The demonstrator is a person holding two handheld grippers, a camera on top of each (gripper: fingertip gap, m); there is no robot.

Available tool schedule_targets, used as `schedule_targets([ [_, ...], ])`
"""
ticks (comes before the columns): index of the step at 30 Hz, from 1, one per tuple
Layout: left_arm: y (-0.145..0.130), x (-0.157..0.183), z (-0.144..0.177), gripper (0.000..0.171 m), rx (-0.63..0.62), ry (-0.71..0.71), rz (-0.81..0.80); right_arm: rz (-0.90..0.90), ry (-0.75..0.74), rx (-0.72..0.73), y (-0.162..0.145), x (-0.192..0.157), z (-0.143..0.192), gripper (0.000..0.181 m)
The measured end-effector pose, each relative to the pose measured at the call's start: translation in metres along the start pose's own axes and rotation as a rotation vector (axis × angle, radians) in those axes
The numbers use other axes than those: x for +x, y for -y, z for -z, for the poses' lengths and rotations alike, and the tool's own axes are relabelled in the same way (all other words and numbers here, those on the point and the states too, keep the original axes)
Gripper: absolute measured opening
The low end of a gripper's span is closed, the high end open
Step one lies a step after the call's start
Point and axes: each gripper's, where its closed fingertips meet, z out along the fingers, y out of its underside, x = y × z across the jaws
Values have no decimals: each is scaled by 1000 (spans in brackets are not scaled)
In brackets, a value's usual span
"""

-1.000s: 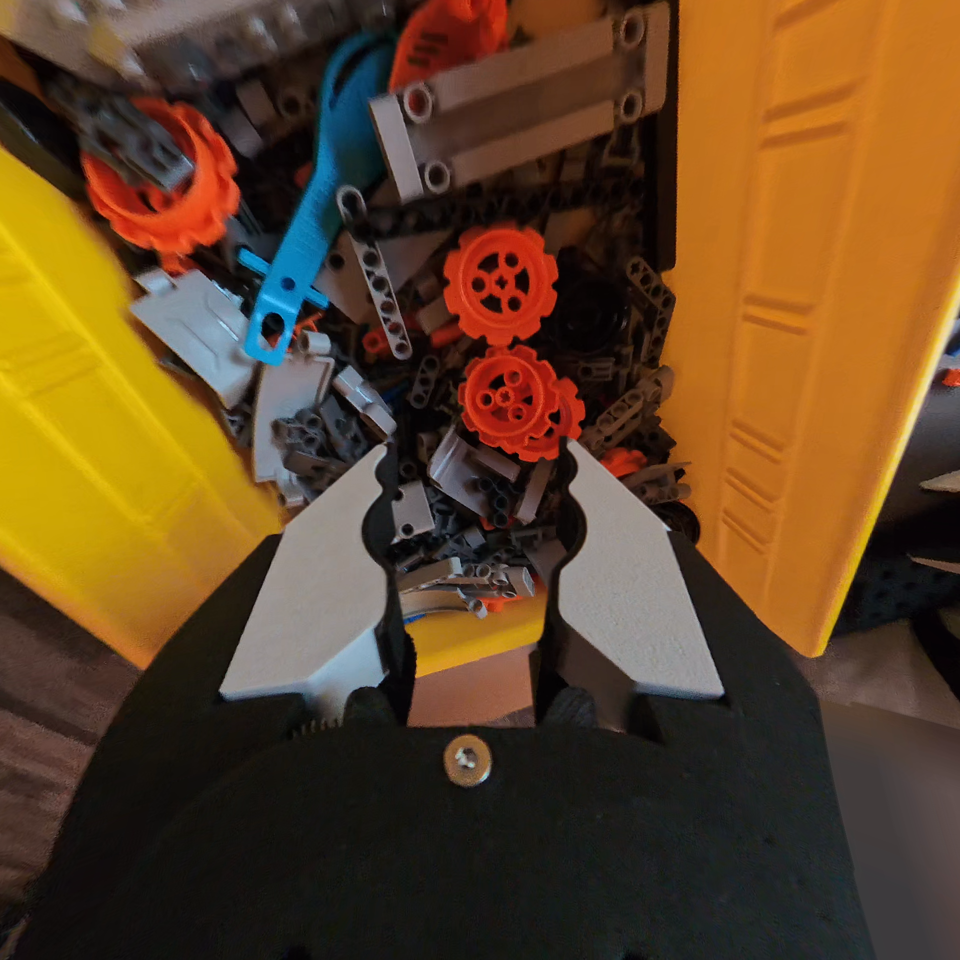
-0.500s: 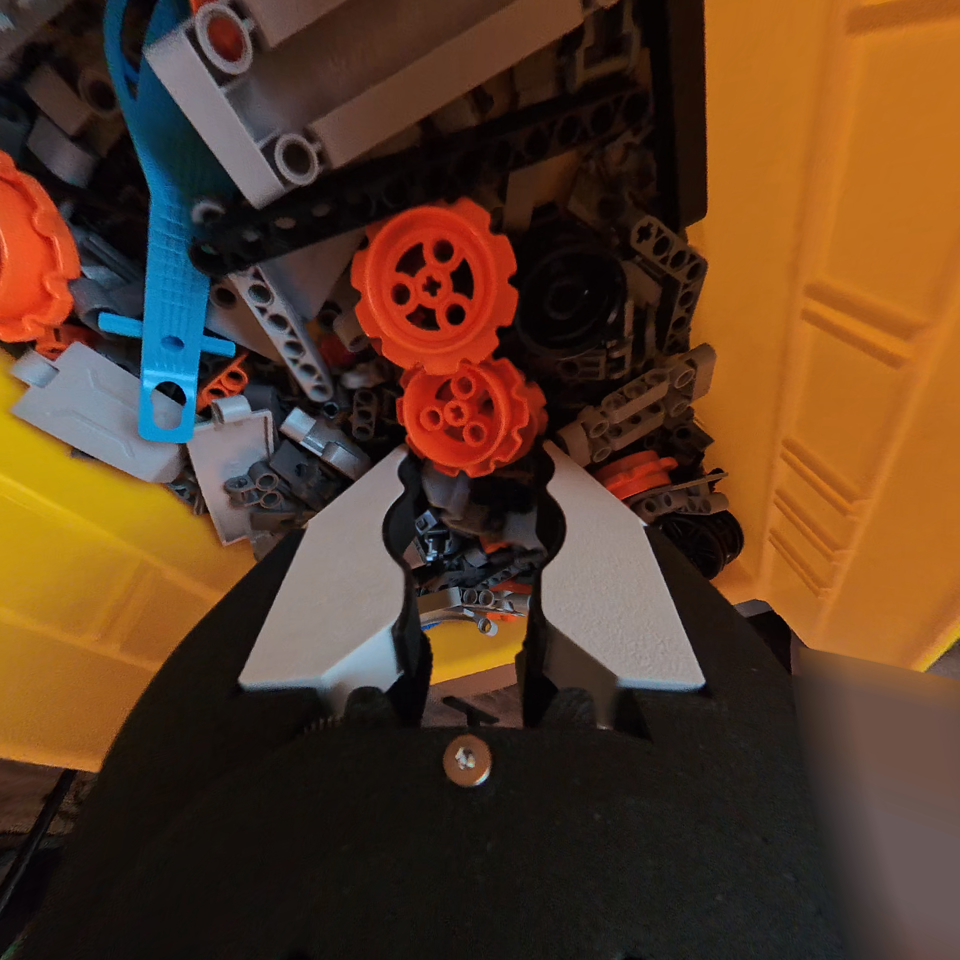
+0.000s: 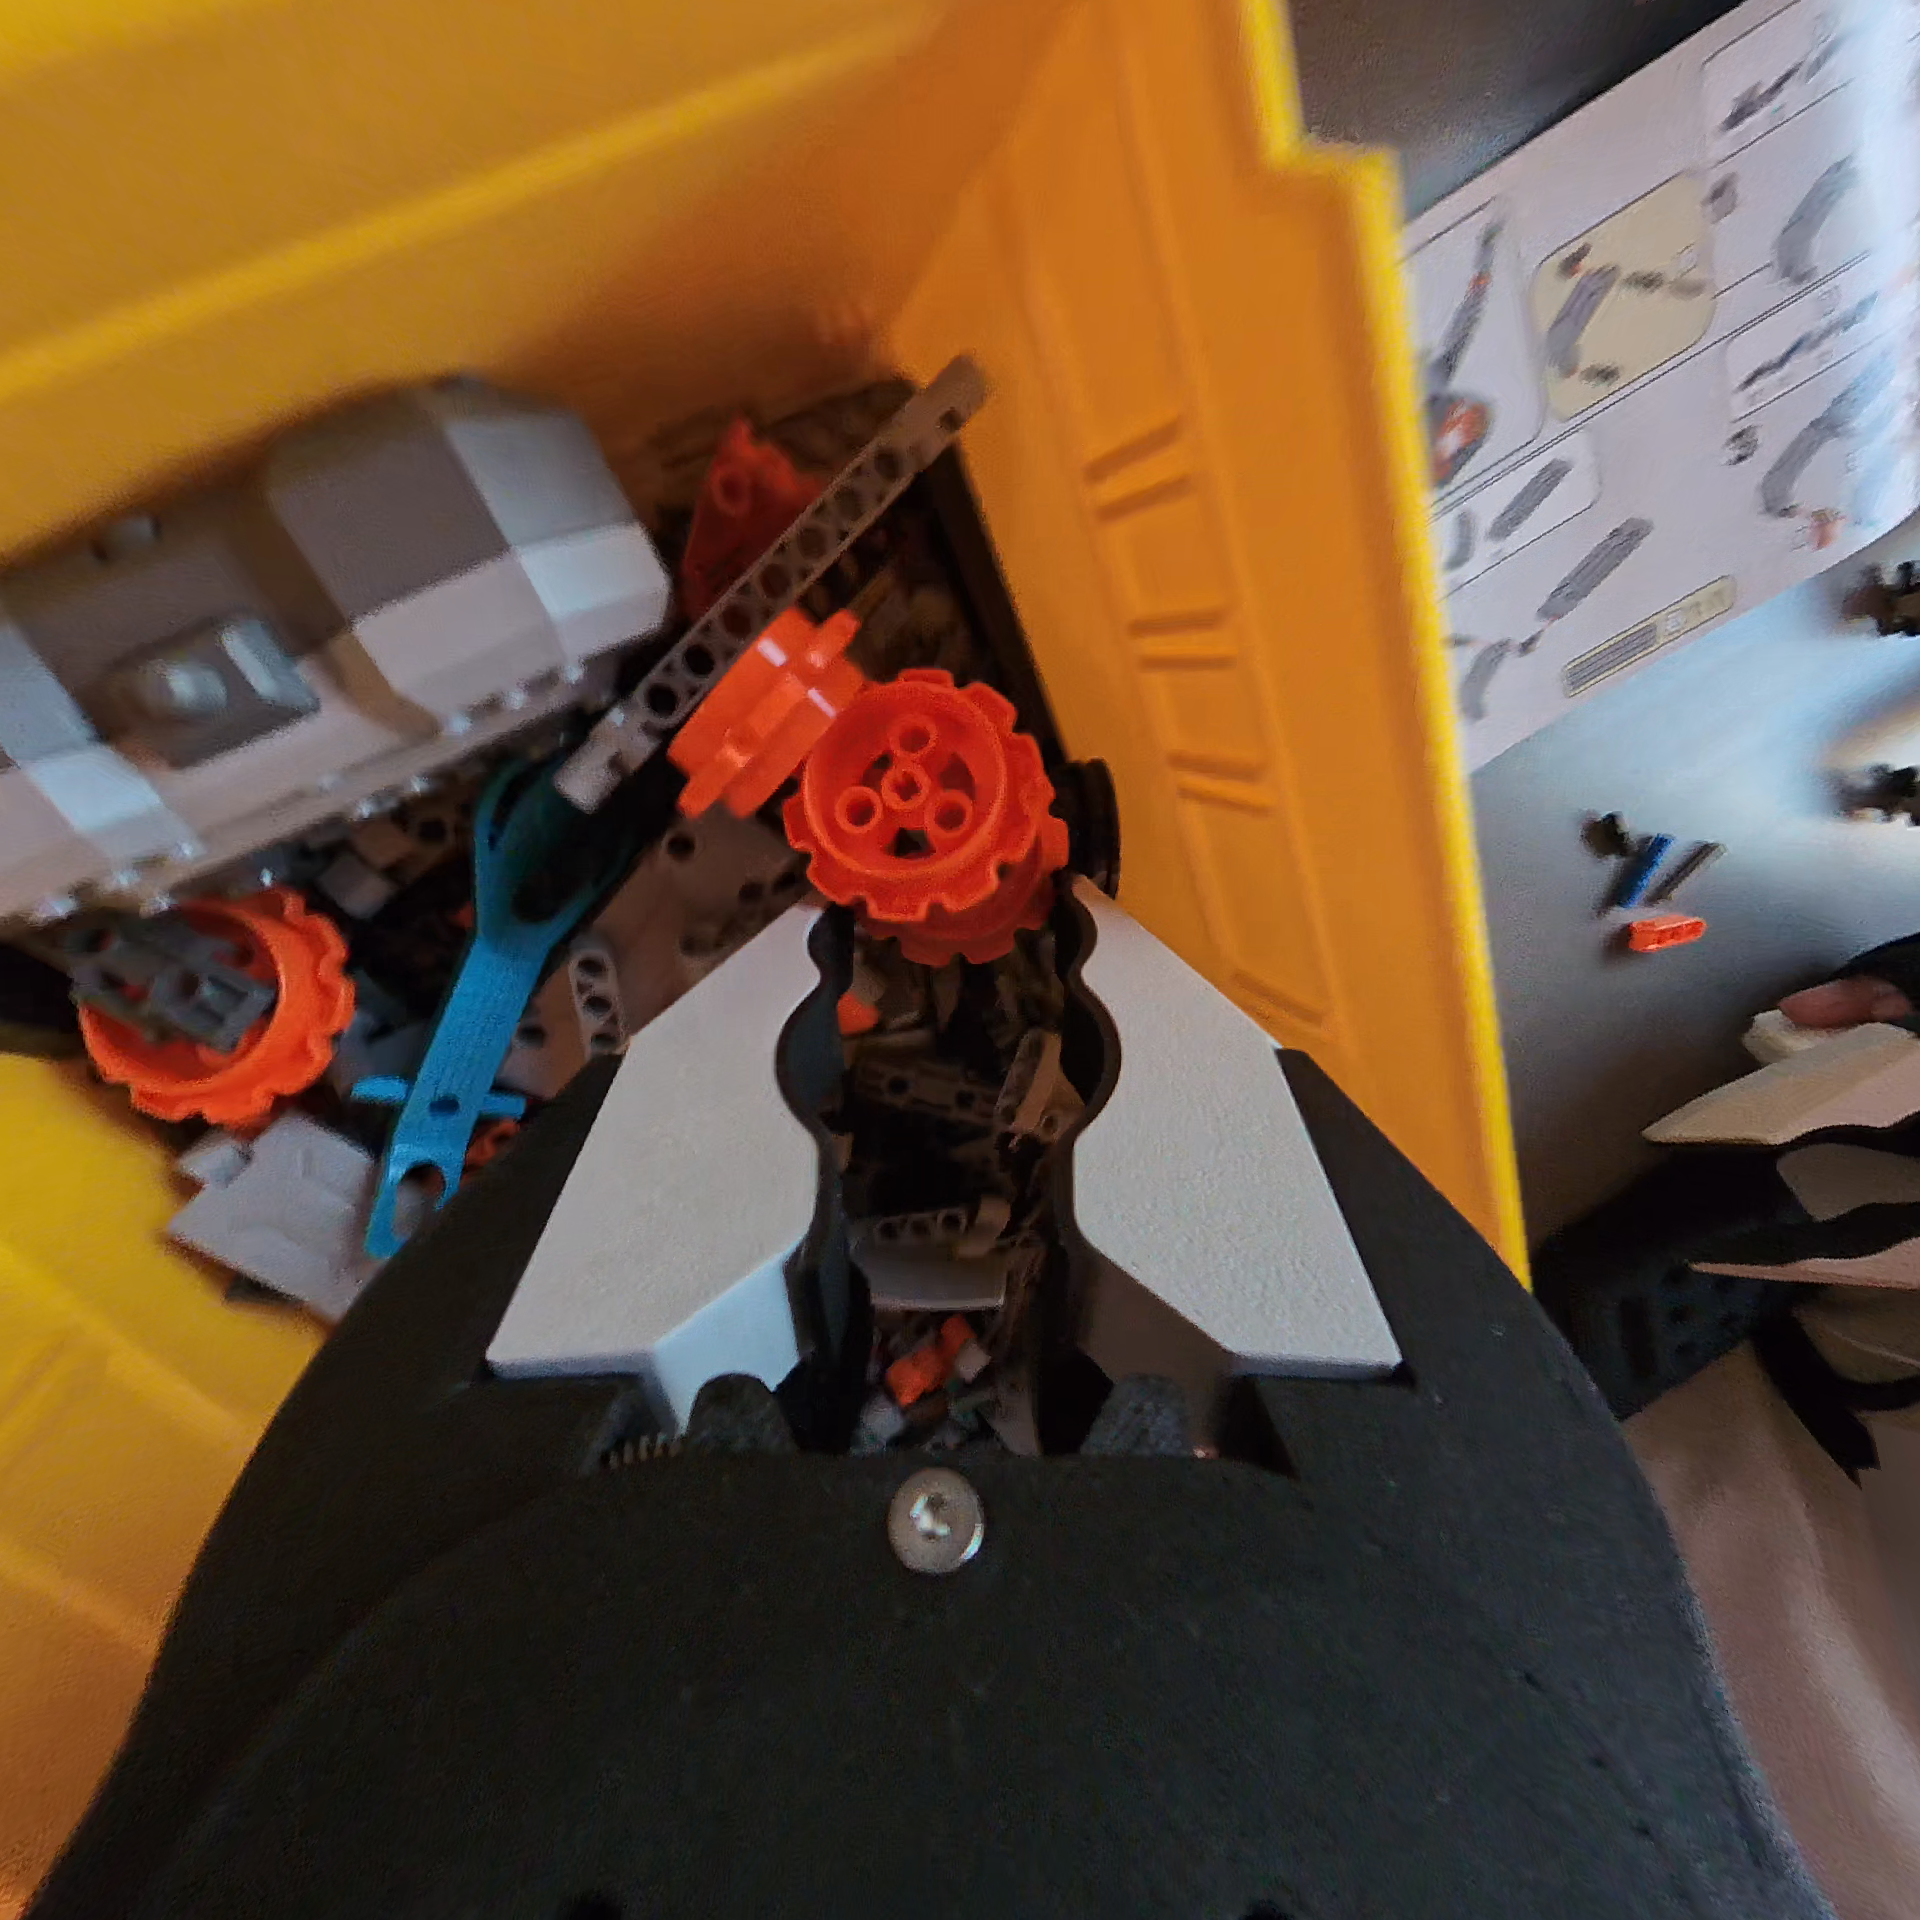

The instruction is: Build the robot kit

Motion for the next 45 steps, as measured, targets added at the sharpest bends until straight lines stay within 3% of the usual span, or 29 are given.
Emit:
schedule_targets([
  [5, 23, 14, 1, 43, 95, -65, -39, -1, 4, 1, 0, -1, 0, 37],
  [7, 15, 8, 0, 63, 52, 1, -47, -2, 5, 2, 1, -1, 0, 37],
  [8, 9, 3, 2, 65, 24, 44, -50, -3, 6, 3, 1, -1, 0, 37],
  [15, -14, -13, 44, 52, 51, 206, -5, -4, 8, 6, 2, -1, 1, 38],
  [20, -72, -17, 28, 56, -228, 207, 35, 1, 5, 7, 2, -1, 1, 38],
  [25, -65, -21, 12, 54, -266, 215, 38, 1, 6, 6, 2, -1, 2, 38],
  [29, -83, -22, 3, 61, -385, 226, 38, -1, 8, 10, 3, -2, 3, 37],
  [32, -87, -30, 7, 42, -400, 271, 49, -10, 15, 16, 4, -2, 4, 38],
  [34, -86, -39, 16, 8, -373, 327, 46, -13, 17, 17, 4, -2, 4, 38],
  [45, -89, -62, 44, 11, -259, 374, 165, -17, 23, 4, 1, -3, 2, 38],
])
